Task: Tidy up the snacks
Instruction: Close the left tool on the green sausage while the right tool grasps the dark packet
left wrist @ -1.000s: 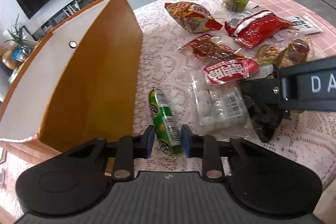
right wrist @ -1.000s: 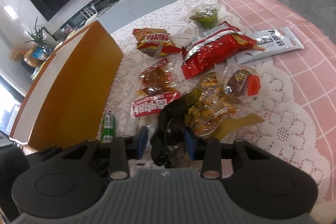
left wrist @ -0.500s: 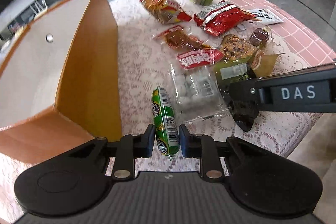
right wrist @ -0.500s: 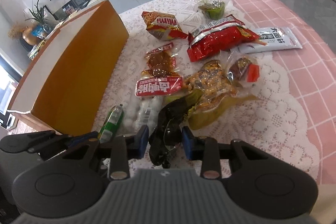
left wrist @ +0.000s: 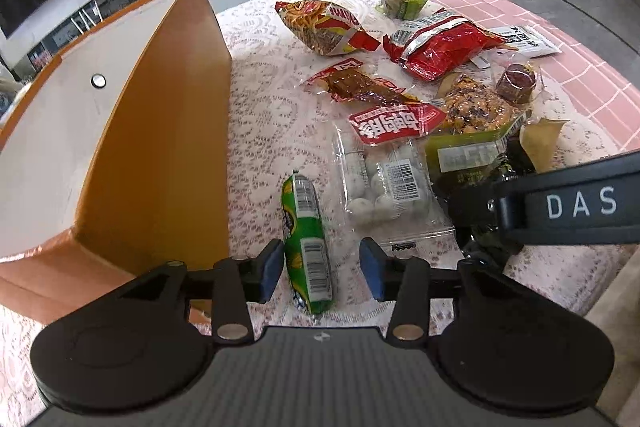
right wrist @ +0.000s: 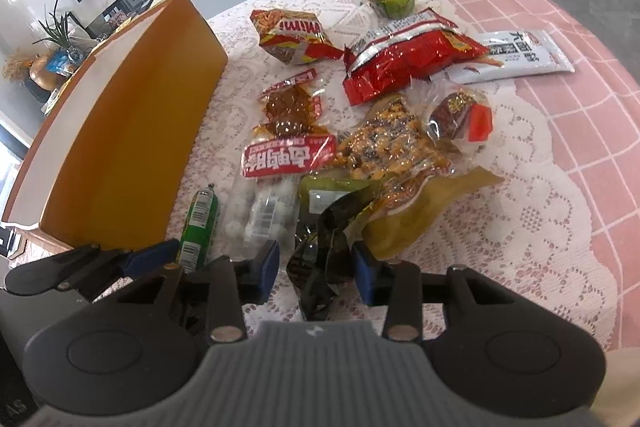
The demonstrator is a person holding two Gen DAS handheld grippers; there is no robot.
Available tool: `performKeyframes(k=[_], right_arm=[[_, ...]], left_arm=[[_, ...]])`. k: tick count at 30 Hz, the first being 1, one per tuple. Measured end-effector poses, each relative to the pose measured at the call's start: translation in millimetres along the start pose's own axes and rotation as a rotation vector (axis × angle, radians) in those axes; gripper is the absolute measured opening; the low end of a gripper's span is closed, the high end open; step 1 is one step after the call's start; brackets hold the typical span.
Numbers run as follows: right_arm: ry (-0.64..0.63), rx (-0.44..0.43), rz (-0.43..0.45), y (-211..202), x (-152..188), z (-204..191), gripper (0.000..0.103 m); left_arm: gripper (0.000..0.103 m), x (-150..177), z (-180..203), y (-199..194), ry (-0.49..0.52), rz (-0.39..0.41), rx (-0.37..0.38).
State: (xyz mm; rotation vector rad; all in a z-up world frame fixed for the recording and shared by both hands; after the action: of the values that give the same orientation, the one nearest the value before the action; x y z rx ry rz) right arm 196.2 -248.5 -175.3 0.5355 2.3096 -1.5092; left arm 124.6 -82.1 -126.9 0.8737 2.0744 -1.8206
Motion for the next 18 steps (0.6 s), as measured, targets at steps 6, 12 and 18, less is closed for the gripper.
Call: performKeyframes(k=[6, 12, 18], right_arm=[[0.003, 0.003, -0.016, 4.1, 0.9, 0.3, 0.033], [-0.024, 0.018, -0.009, 2.3, 1.3, -3.5, 0.032], [-0.039, 0.03, 0.013, -5.8, 1.6, -6.9, 0.032]], left_arm=[[0.043, 0.7, -2.0, 0.4, -0.01, 0.014, 0.016], [0.025, 0.8, -11.4, -0.7, -0.047, 0.014, 0.016], [0.025, 1.4, -11.0, -11.6, -0.048, 0.045, 0.019]])
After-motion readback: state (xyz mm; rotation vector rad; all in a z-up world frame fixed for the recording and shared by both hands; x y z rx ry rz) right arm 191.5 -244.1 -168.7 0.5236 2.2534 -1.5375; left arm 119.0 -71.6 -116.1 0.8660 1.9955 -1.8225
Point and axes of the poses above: each gripper's, at about its wrist camera, not at the fingertips, and y roughly the way its jaws point, z to its right, x to its underside, the point moved 1 cm from there along y, roughly the way its jaws point
